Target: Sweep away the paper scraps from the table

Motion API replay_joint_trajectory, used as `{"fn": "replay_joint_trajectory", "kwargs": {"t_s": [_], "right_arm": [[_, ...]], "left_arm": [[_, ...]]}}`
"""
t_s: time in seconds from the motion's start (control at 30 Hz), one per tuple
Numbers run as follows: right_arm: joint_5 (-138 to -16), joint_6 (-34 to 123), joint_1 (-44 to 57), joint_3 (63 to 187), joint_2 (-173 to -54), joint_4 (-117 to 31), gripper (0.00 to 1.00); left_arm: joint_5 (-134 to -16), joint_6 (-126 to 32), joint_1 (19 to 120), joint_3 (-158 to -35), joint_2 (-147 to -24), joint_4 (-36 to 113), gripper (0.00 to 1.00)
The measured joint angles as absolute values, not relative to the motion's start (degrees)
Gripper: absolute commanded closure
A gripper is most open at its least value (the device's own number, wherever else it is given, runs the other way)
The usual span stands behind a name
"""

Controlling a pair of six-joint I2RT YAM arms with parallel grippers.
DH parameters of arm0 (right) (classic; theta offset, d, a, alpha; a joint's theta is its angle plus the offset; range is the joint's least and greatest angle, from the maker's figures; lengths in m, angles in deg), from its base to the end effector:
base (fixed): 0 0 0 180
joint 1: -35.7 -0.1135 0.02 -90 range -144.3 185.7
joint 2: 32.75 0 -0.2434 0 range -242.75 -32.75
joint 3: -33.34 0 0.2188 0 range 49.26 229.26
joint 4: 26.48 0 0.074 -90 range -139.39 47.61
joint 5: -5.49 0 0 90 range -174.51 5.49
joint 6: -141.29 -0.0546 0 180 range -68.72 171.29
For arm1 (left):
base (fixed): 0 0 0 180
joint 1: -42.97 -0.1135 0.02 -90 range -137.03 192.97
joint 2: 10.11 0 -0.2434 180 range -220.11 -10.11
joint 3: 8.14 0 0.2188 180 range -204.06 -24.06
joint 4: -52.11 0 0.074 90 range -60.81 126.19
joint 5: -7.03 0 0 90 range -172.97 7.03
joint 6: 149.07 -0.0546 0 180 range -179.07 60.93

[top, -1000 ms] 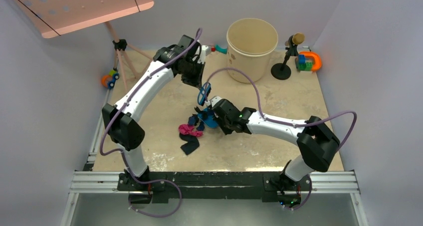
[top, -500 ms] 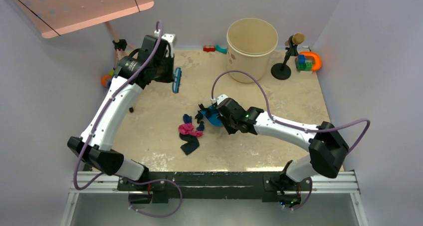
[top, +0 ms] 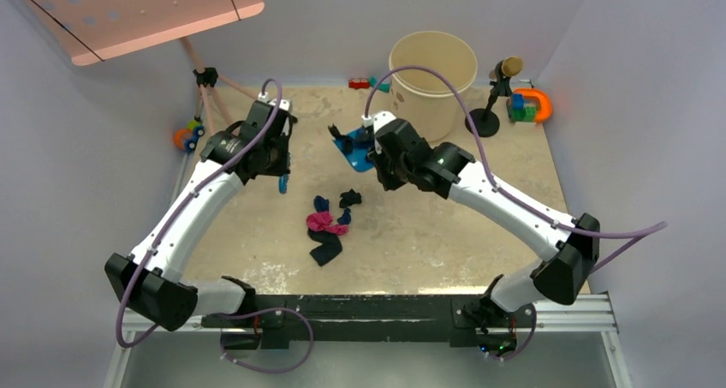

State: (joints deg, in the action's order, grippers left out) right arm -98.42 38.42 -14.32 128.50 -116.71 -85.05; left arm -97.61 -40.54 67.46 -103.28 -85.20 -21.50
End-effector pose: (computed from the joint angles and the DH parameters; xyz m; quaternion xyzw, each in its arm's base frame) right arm 0.1996 0.2176 0.3046 -0.2528 0.8906 0.0920 0.3667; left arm 0.2225 -0.0862 0.3217 0.0092 0.9429 -0.0011 0.3329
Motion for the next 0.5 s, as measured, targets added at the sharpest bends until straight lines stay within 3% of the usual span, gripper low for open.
{"fn": "replay_joint_trajectory", "kwargs": {"t_s": [0.5], "right_arm": [[-89.1,39.3,6.3,161.2,-129.8,-92.9,1.00]], "left_arm": [[-96.5,-40.1,67.5,-97.8,-81.1,-18.8,1.00]]}}
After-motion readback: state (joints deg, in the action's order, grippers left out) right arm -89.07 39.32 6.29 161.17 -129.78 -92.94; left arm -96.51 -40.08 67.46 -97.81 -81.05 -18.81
